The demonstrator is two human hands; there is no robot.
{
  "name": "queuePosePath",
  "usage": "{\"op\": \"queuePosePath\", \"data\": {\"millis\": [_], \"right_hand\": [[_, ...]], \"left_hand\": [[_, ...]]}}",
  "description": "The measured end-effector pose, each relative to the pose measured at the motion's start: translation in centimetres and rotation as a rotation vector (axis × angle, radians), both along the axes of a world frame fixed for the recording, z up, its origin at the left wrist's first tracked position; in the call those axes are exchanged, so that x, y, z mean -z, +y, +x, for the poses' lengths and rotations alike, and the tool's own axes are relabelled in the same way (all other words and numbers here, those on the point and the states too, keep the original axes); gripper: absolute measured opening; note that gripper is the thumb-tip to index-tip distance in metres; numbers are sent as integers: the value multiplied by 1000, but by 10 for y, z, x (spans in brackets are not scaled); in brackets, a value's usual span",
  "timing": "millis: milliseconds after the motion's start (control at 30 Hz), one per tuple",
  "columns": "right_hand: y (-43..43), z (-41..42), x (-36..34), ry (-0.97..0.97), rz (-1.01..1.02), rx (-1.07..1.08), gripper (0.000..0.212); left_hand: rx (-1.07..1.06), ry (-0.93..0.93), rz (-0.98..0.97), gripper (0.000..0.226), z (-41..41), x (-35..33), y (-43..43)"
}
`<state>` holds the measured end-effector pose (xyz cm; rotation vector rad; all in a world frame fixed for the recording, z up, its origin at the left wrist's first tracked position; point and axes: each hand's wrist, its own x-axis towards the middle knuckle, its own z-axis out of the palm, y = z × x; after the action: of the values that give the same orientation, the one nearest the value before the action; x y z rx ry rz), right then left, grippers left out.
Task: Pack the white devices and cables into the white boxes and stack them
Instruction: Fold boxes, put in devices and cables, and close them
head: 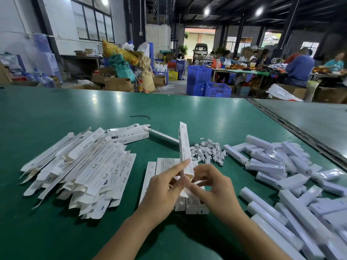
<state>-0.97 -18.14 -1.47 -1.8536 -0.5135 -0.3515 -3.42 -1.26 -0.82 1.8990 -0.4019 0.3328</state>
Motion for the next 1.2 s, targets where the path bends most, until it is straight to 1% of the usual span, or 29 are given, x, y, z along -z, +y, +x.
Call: {"op": "queuePosePath", "data": {"millis": [100, 133, 200, 267, 333, 400, 467, 567, 633, 700, 767, 900, 1033, 1133, 1200], "right_hand": [[1, -2, -3, 44, 78, -39, 27], [2, -4, -4, 64, 97, -58, 31], [3, -6, -4, 92, 94, -95, 39], [3, -6, -3, 84, 76, -137, 33], [2, -7, -3, 63, 48, -154, 25], [2, -7, -2, 28, 3, -163, 21], [4, -8, -2, -53, -34, -166, 19], [4, -6, -2, -254, -125, -134, 13], [1, -6, -4, -317, -202, -141, 12], [-2, -6, -4, -320, -271, -194, 22], [-2, -5, -3, -352, -330, -200, 24], [3, -3, -2, -424, -287, -126, 14], [3, -4, -2, -414, -253, -71, 16], [2, -4, -1, -392, -257, -42, 20], [3, -5, -1, -382, -258, -28, 20]], "left_hand": [[45, 53, -21, 40, 1, -1, 3], [62, 77, -45, 41, 1, -3, 3], [79, 89, -96, 50, 1, -4, 2], [93, 82, -157, 54, 2, -3, 3], [106, 98, -232, 53, 3, -3, 6], [105, 124, -273, 48, 3, -5, 8], [85, 138, -282, 43, 2, -7, 10], [32, 140, -272, 35, 2, -6, 11], [-19, 120, -260, 31, 2, -3, 12], [-62, 91, -250, 28, 3, 0, 11], [-91, 94, -238, 26, 4, 2, 11], [-98, 118, -212, 22, 6, 1, 9], [-28, 193, -221, 23, 6, 1, 5], [6, 228, -243, 33, 5, 0, 6], [17, 236, -247, 35, 5, -1, 7]]}}
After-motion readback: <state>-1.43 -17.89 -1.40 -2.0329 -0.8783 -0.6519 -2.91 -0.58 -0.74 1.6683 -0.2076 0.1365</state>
